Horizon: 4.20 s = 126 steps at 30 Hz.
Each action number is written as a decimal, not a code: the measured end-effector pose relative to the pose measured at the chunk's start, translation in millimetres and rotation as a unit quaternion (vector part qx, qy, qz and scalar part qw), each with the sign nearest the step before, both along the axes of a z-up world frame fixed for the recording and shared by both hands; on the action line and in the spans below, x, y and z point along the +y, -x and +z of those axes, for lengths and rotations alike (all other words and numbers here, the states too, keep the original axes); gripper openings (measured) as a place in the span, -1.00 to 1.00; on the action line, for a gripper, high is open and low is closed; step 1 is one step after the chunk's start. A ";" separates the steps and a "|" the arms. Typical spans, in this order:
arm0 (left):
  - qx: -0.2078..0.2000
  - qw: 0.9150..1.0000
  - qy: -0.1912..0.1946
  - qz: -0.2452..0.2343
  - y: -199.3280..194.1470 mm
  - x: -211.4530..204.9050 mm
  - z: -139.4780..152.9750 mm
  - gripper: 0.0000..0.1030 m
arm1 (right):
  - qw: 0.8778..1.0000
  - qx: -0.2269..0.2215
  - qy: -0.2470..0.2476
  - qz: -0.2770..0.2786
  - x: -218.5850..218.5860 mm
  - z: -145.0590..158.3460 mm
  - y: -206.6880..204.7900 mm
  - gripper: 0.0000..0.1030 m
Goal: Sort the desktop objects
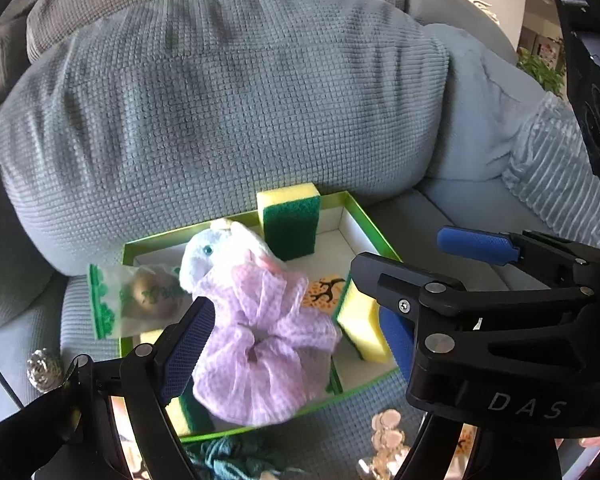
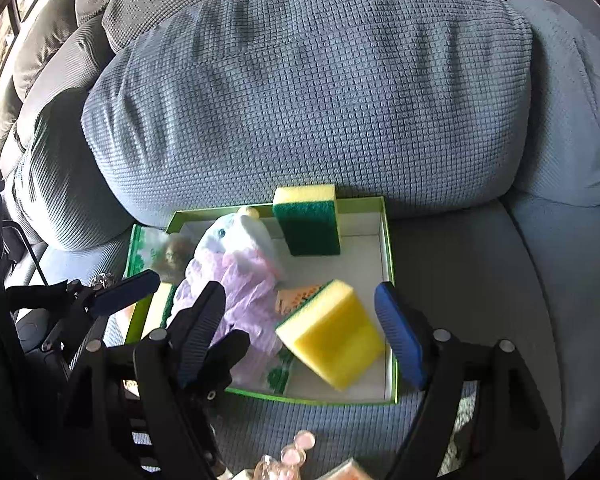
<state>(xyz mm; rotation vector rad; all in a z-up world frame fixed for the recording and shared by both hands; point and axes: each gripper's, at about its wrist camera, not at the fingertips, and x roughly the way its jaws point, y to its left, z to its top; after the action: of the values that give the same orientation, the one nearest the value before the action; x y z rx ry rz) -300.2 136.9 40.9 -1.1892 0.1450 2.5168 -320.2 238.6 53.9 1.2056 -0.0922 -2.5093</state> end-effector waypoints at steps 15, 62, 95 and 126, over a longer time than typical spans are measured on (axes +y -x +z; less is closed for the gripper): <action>0.032 0.999 0.021 0.014 -44.5 -1.3 8.1 0.65 | 1.000 0.004 -0.004 -0.003 9.5 9.6 -39.1 0.51; 0.003 0.996 0.028 -0.079 -202.4 16.9 -32.1 0.64 | 0.998 -0.052 -0.017 0.004 51.2 -43.6 -181.7 0.52; -0.026 0.986 -0.050 -0.157 -201.2 31.4 -57.4 0.64 | 0.994 -0.098 0.043 -0.027 67.2 -84.1 -183.1 0.52; -0.031 0.976 -0.033 -0.211 -183.2 57.4 -83.0 0.56 | 0.990 -0.119 0.063 -0.043 60.7 -106.0 -163.5 0.29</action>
<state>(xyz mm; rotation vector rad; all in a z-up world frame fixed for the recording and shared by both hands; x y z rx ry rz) -117.0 194.3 -42.1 -1.0764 0.2658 2.0968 -156.7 299.3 -52.1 1.4696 -0.3654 -2.3787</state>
